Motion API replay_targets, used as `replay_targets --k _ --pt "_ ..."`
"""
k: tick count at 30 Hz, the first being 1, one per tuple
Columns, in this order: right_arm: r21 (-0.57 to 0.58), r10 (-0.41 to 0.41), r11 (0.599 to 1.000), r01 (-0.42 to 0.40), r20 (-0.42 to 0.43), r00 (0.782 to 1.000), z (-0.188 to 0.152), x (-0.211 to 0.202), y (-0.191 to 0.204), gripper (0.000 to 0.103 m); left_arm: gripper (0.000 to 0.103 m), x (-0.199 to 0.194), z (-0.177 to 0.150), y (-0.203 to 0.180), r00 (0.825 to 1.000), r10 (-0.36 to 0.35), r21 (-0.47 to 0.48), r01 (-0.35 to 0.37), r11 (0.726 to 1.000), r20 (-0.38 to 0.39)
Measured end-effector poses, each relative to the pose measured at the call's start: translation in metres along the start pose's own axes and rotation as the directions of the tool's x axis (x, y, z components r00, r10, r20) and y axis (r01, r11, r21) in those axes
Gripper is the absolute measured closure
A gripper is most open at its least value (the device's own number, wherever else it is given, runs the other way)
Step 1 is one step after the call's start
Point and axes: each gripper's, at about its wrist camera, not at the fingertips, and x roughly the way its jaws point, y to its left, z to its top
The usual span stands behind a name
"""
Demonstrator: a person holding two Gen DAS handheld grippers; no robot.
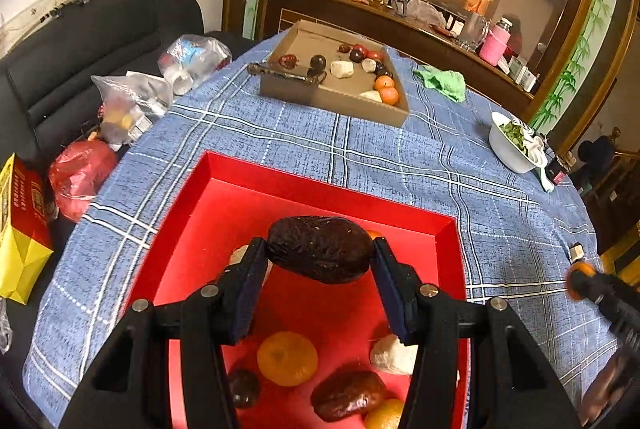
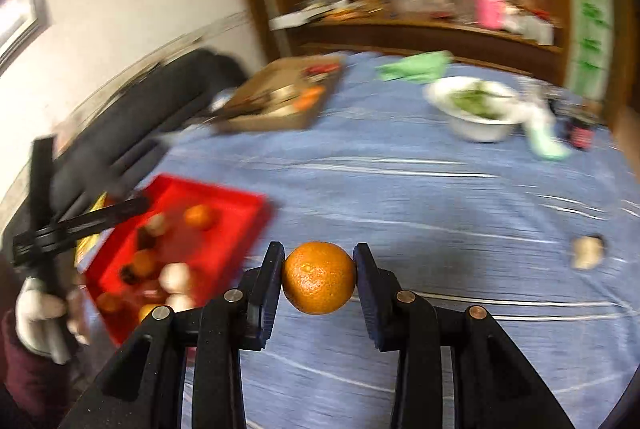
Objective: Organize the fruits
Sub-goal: 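Release the red date from the left tool into the tray while the right tool drops its tangerine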
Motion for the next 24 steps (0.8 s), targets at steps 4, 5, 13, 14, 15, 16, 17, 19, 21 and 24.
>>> replay_targets --k 4,5,13,14,15,16,17,19,21,24 --pt "-0.082 0.041 0.996 -0.045 -0.051 0.998 0.003 0.041 0.059 0.064 0.051 0.014 0.001 0.004 0.999 -0.031 -0.024 0.030 0.999 -0.021" --pt "-0.098 0.047 0.994 -0.053 -0.065 0.997 0.003 0.053 0.072 0.064 0.051 0.014 0.001 0.006 0.999 -0.038 -0.034 0.038 0.999 -0.022" --pt "-0.122 0.075 0.989 -0.089 -0.114 0.991 -0.003 0.099 0.116 0.059 0.038 -0.012 0.000 0.028 0.995 -0.083 -0.124 0.090 0.988 0.062" --pt "-0.119 0.072 0.989 -0.086 -0.118 0.990 -0.003 0.101 0.116 0.058 0.037 -0.016 0.001 0.028 0.994 -0.083 -0.122 0.091 0.988 0.071" --pt "-0.115 0.073 0.990 -0.086 -0.118 0.990 -0.004 0.102 0.116 0.057 0.037 -0.024 0.000 0.026 0.993 -0.079 -0.115 0.089 0.989 0.087" --pt "-0.112 0.075 0.990 -0.088 -0.117 0.990 -0.003 0.101 0.115 0.056 0.035 -0.027 0.000 0.025 0.993 -0.077 -0.109 0.087 0.990 0.095" --pt "-0.107 0.073 0.991 -0.085 -0.114 0.991 -0.004 0.098 0.113 0.056 0.033 -0.033 -0.001 0.023 0.992 -0.075 -0.101 0.085 0.991 0.106" --pt "-0.088 0.070 0.993 -0.079 -0.098 0.993 -0.005 0.092 0.108 0.051 0.028 -0.046 -0.004 0.016 0.988 -0.075 -0.086 0.087 0.993 0.133" --pt "-0.062 0.071 0.995 -0.077 -0.086 0.994 -0.007 0.082 0.100 0.051 0.025 -0.058 -0.008 0.008 0.983 -0.093 -0.077 0.106 0.991 0.156" --pt "-0.048 0.057 0.997 -0.061 -0.070 0.996 -0.010 0.066 0.088 0.051 0.023 -0.071 -0.010 -0.004 0.976 -0.135 -0.073 0.149 0.986 0.171"
